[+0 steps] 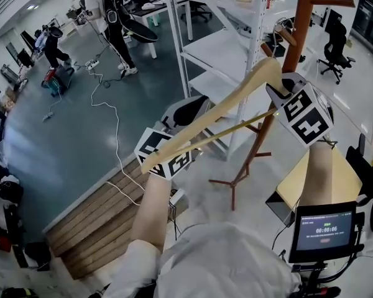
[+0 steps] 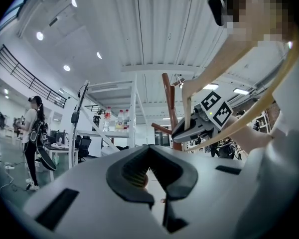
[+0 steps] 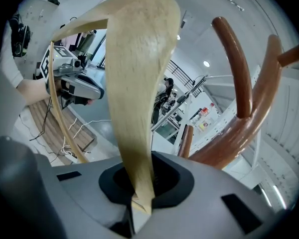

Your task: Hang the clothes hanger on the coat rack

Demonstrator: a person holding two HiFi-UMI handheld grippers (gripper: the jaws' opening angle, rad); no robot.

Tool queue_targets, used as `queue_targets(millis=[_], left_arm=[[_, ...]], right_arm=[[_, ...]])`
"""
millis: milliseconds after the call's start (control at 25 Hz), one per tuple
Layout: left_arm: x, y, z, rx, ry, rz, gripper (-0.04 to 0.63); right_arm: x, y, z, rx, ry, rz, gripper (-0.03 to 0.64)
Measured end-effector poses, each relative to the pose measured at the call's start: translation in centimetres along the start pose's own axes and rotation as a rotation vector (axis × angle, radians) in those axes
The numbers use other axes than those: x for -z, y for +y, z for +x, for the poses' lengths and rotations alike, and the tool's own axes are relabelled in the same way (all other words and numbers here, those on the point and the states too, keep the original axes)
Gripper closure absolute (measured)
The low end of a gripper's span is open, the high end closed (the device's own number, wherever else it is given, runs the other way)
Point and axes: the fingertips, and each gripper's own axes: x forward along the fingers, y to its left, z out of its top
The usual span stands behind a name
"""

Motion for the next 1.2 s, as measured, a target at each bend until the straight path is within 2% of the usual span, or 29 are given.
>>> queue_targets(millis=[160,360,560,760,920,1080,1200], left_arm=[[0.4,1.3,0.5,-0.004,0.014,0.092,0.595],[0.0,2.0,0.6,-0.047,0.030,0.113,0.595],[1.4,2.7,0.9,-0.097,0.052,0.154,0.595],[0.5,3.7,0.3,-0.152,0.008,0.167,0.595],[-0.8,5.1,-1.0,-0.153,0.005,0.186,0.595],[-1.4,5.4,-3.3,-0.224,0.039,0.280,0.595],[0.1,3.7,-4.0,-0.272,0.072,0.302,0.595]], right_arm=[[0.3,-0.3,0.7,-0.013,0.029,0.011,0.578],[0.8,-0.4,1.2,-0.018,0.067,0.021,0.578],[0.9,-1.0,1.2,-0.001,0.068,0.047,0.578],[1.2,-1.2,1.5,-0.002,0.086,0.051,0.578],[1.3,-1.5,1.3,0.002,0.088,0.063,0.578],[1.2,-2.0,1.0,0.025,0.087,0.079,0.578],[1.5,-2.2,1.1,0.030,0.106,0.090,0.578]])
